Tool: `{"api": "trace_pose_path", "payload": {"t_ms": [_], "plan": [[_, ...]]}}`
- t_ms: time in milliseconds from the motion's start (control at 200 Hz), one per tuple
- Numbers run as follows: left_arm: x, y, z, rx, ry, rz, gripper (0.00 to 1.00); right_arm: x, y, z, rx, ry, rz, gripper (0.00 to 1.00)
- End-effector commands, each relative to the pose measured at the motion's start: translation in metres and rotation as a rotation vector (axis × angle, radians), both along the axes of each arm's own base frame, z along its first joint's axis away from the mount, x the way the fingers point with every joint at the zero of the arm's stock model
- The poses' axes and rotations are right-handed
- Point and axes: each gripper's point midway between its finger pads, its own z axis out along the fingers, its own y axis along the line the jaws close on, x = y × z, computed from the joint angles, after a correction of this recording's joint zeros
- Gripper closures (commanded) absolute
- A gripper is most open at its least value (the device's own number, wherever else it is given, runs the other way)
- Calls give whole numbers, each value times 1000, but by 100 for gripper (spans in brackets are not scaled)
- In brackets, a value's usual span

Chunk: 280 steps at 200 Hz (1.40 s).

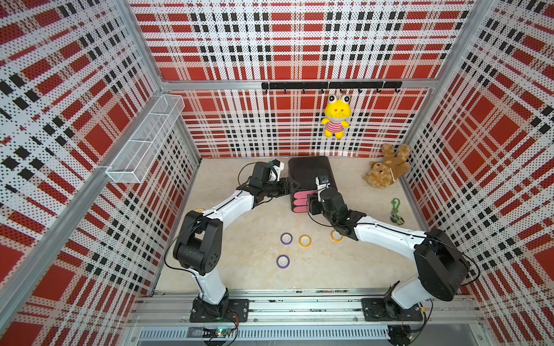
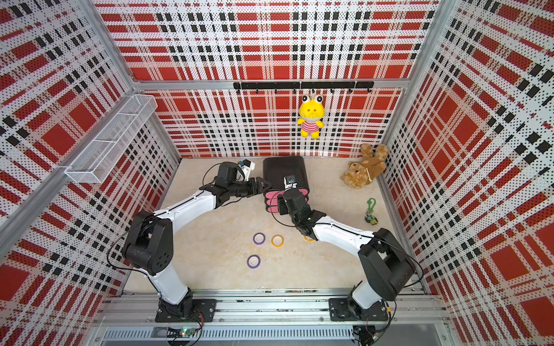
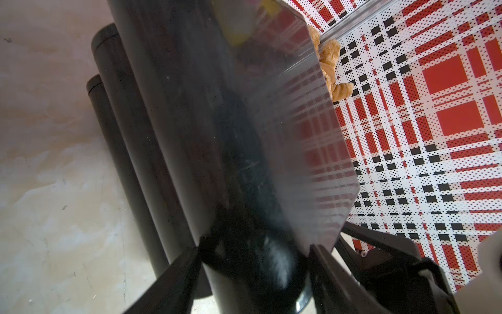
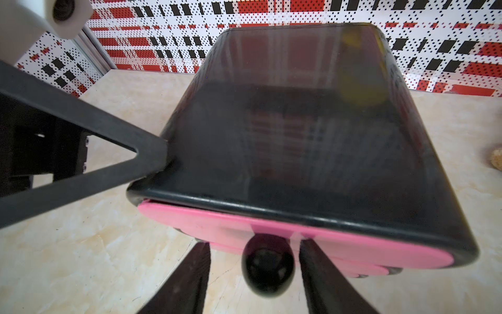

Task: Place the transparent tape into the drawer according to color
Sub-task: Close the drawer of the storage box, then open the drawer in the storage box.

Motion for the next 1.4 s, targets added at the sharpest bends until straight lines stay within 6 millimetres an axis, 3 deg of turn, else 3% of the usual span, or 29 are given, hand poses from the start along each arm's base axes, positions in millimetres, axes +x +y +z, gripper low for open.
{"api": "trace_pose_path", "payload": {"t_ms": [0,431,616,747,992,1188,1398], "plan": [[-3,-6,-1,0,6,-37,30,10,-3,13,13,-55,-29,40],[-3,-5,-1,4,5,-37,30,9,-1,6,12,-31,-21,36],[-2,-5,-2,7,8,-36,30,-8,-7,19,47,-14,5,21],[-2,-5,-1,7,6,-35,30,-22,-12,16,55,28,28,16],[-3,-5,-2,8,6,-39,27,-43,-23,-11,57,35,79,15],[-3,-5,-3,8,8,-40,27,-34,-28,-40,35,68,63,14],[-3,-4,-4,8,10,-40,26,-17,-23,-50,24,68,53,15]]}}
